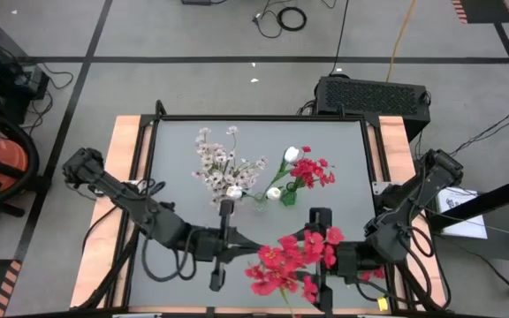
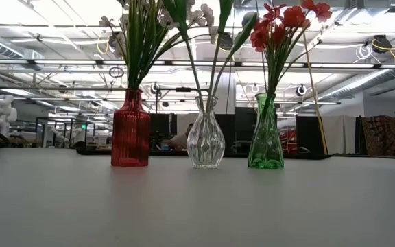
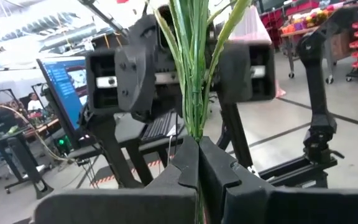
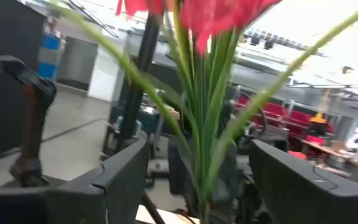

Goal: Sort flowers into vase by color
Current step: Put the top red flower into the green flower vase

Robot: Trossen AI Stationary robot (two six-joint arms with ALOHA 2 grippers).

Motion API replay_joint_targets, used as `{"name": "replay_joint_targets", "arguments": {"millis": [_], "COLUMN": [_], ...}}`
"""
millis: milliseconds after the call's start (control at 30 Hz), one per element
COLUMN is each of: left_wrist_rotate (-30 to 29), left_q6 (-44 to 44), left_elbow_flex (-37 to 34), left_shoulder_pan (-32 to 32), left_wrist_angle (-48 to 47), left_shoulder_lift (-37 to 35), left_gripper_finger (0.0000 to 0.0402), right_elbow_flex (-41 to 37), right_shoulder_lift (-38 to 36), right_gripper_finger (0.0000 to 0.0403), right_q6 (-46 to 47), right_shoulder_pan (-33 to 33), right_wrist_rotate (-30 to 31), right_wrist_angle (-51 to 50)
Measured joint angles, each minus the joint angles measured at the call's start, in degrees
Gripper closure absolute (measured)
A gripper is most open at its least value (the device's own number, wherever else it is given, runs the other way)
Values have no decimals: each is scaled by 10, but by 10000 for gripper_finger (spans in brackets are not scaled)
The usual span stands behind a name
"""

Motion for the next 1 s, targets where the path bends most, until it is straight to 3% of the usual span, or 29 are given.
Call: {"name": "replay_joint_targets", "arguments": {"millis": [133, 233, 333, 467, 533, 633, 833, 1000], "left_wrist_rotate": [17, 20, 20, 13, 13, -11, -161, -204], "left_q6": [-2, -6, -23, -67, -84, -116, -175, -255], "left_elbow_flex": [0, 0, 0, 0, 0, 0, 0, 0], "left_shoulder_pan": [14, 22, 29, 35, 36, 30, -14, -63], "left_wrist_angle": [7, 8, 7, -4, -27, -87, -228, -325], "left_shoulder_lift": [13, 16, 16, 16, 15, 10, -23, -41], "left_gripper_finger": [401, 401, 398, 370, 340, 275, 143, 92], "right_elbow_flex": [0, 0, 0, 0, 0, 0, 0, -63], "right_shoulder_lift": [0, 0, 0, 0, 0, -7, -48, -81], "right_gripper_finger": [140, 172, 236, 357, 387, 388, 398, 400], "right_q6": [19, 20, 20, 17, 11, 2, 10, 42], "right_shoulder_pan": [-8, -10, -10, -10, -8, 10, 72, 93], "right_wrist_rotate": [-17, -17, -10, 25, 49, 120, 260, 349], "right_wrist_angle": [-1, -2, -2, -3, -4, -22, -106, -149]}}
